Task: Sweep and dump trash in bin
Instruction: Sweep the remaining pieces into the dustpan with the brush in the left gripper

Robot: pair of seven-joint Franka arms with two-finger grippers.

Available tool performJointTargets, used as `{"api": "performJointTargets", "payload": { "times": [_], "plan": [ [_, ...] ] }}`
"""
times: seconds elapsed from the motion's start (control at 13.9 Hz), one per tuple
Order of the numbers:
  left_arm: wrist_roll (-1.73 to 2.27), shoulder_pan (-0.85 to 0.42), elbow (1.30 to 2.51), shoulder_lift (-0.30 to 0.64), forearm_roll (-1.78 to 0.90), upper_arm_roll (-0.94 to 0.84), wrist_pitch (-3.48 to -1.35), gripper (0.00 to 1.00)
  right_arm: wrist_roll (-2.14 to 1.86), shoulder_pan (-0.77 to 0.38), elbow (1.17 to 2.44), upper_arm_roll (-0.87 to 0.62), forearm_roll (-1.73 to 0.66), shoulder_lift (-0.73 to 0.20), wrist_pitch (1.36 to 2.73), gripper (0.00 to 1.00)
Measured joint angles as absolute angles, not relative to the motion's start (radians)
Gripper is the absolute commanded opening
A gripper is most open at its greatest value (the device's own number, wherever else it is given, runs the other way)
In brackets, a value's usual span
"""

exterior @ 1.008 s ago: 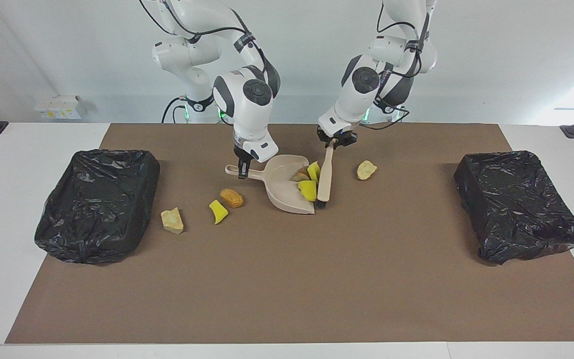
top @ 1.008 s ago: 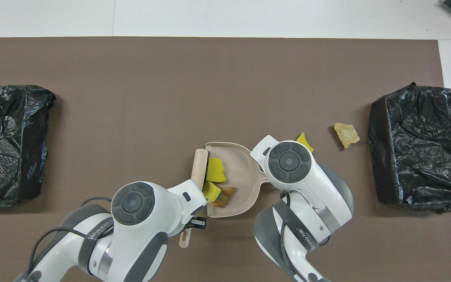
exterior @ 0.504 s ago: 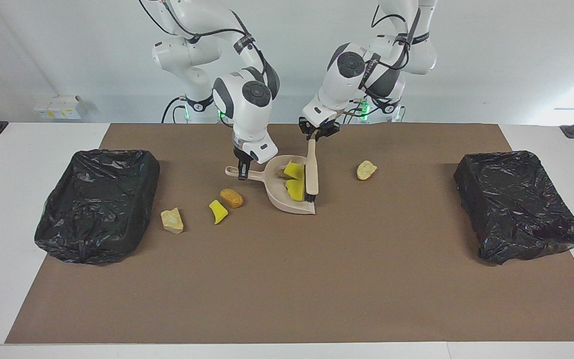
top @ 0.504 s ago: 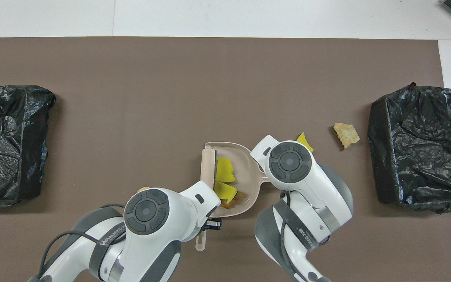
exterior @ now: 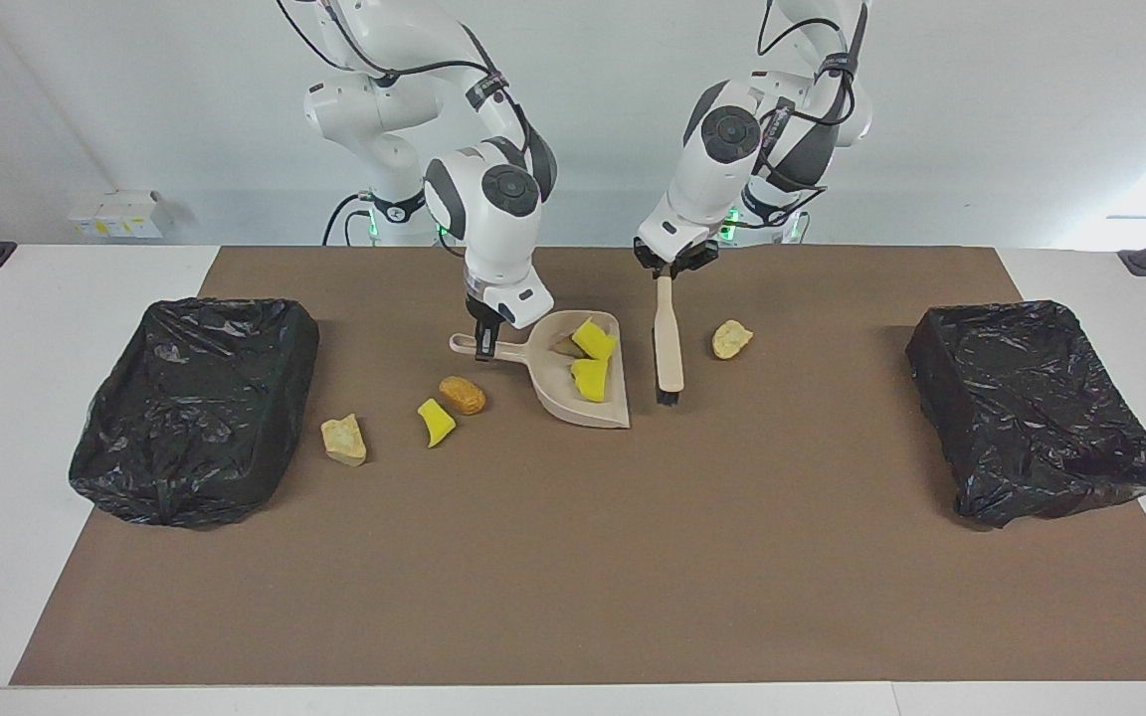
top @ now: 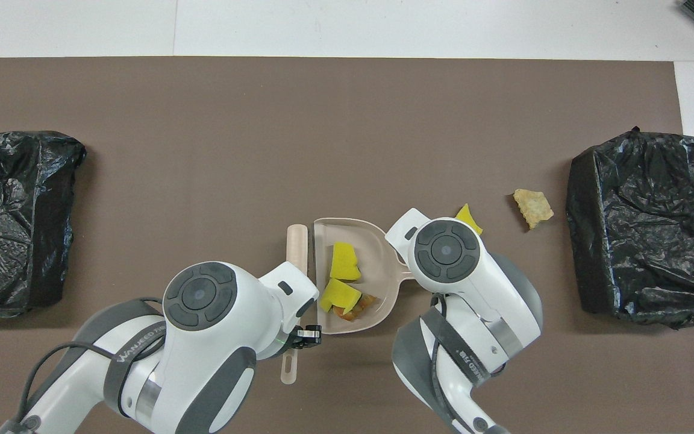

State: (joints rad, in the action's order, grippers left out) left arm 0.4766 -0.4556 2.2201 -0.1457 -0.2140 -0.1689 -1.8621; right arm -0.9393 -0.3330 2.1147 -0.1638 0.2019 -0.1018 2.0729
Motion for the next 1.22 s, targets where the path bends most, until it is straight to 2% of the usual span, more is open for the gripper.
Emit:
{"api": "performJointTargets", "payload": {
  "times": [0.5, 1.08, 1.22],
  "plan": [
    [0.668, -0.335, 2.259, -0.221, -0.179, -0.166, -1.688, 0.00, -0.939, -0.333, 2.115, -0.164, 0.202, -0.102, 2.073, 0.00],
    [0.684, -0.330, 2.524, -0.434, -0.179, -0.178, -1.743, 0.00, -0.939, -0.333, 2.115, -0.164, 0.202, -0.102, 2.073, 0.00],
    [0.680, -0.330, 2.562, -0.445, -0.179, -0.180, -1.807, 0.00, -0.939, -0.333, 2.115, -0.164, 0.202, -0.102, 2.073, 0.00]
  ]
}}
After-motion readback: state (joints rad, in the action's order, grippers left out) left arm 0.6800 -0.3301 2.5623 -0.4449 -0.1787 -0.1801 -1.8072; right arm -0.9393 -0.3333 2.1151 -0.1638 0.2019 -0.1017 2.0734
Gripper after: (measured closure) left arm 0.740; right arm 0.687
